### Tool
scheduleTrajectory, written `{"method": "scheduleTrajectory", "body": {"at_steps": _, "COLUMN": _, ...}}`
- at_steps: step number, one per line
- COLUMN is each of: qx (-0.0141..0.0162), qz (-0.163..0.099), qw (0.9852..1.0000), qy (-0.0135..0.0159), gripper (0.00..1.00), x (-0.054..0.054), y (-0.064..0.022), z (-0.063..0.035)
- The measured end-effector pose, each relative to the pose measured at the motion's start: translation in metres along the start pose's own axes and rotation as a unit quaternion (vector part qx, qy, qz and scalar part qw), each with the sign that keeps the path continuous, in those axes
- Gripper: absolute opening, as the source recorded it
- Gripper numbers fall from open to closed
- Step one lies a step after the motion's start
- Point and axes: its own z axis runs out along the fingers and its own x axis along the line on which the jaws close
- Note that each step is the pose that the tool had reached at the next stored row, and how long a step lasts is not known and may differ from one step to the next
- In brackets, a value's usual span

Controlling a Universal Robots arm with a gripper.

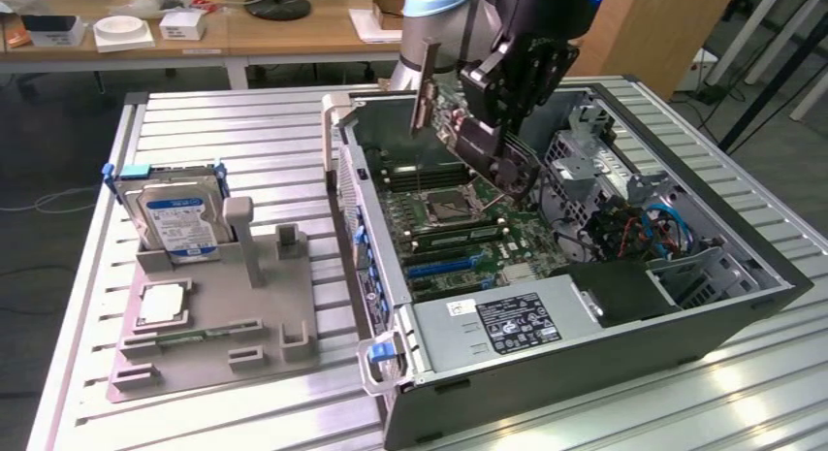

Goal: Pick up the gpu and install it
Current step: 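Insert the gpu into the slot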

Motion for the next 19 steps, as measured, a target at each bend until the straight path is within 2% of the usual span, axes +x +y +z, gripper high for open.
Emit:
{"method": "scheduleTrajectory", "body": {"at_steps": 5, "qx": 0.0003, "qz": -0.035, "qw": 0.9994, "qy": 0.001, "gripper": 0.26, "x": -0.0001, "y": -0.0001, "z": 0.0008}}
{"method": "scheduleTrajectory", "body": {"at_steps": 10, "qx": 0.0007, "qz": -0.069, "qw": 0.9976, "qy": 0.0021, "gripper": 0.26, "x": -0.0002, "y": -0.0001, "z": 0.0016}}
{"method": "scheduleTrajectory", "body": {"at_steps": 15, "qx": 0.0011, "qz": -0.103, "qw": 0.9947, "qy": 0.0032, "gripper": 0.26, "x": -0.0004, "y": -0.0002, "z": 0.0023}}
{"method": "scheduleTrajectory", "body": {"at_steps": 19, "qx": 0.0014, "qz": -0.13, "qw": 0.9915, "qy": 0.004, "gripper": 0.26, "x": -0.0005, "y": -0.0003, "z": 0.0029}}
